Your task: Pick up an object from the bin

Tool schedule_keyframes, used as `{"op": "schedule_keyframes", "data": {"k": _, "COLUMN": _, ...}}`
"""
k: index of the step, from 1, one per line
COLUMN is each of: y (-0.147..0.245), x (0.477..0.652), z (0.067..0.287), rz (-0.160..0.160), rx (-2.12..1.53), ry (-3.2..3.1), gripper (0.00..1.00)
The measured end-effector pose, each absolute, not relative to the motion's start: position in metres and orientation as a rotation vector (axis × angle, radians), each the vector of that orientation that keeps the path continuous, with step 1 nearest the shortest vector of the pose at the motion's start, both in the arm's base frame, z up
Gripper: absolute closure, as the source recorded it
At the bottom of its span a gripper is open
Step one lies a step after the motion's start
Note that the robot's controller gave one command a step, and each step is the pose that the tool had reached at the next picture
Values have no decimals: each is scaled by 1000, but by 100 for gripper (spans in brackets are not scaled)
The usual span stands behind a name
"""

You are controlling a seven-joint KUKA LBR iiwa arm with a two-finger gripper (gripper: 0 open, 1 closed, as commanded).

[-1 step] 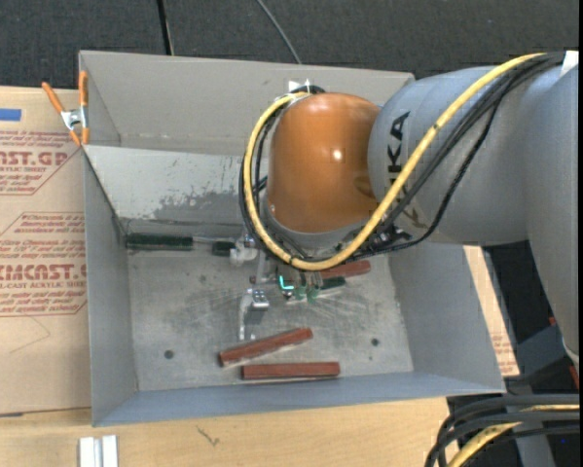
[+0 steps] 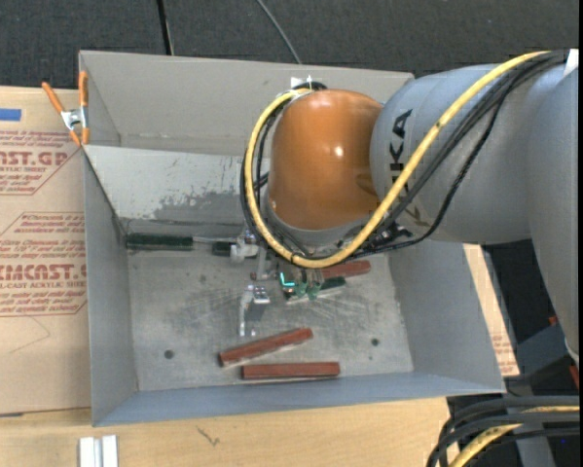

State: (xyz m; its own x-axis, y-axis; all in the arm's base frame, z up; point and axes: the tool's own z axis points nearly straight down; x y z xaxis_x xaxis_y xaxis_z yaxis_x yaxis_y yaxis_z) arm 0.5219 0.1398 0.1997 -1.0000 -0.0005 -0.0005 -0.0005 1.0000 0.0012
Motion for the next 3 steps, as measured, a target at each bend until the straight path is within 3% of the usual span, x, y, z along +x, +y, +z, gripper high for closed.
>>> {"op": "schedule_keyframes", "data": {"k": 1, "y": 64, "x": 488, "z": 78, "rz": 9, "rx": -176, "ry": 3123, "gripper": 100}}
{"op": "schedule_keyframes", "data": {"k": 2, "y": 64, "x": 488, "z": 78, "rz": 10, "rx": -177, "ry": 3123, "gripper": 100}}
{"op": "schedule_keyframes", "data": {"k": 3, "y": 61, "x": 505, "z": 245, "rz": 1, "rx": -330, "ry": 3115, "gripper": 100}}
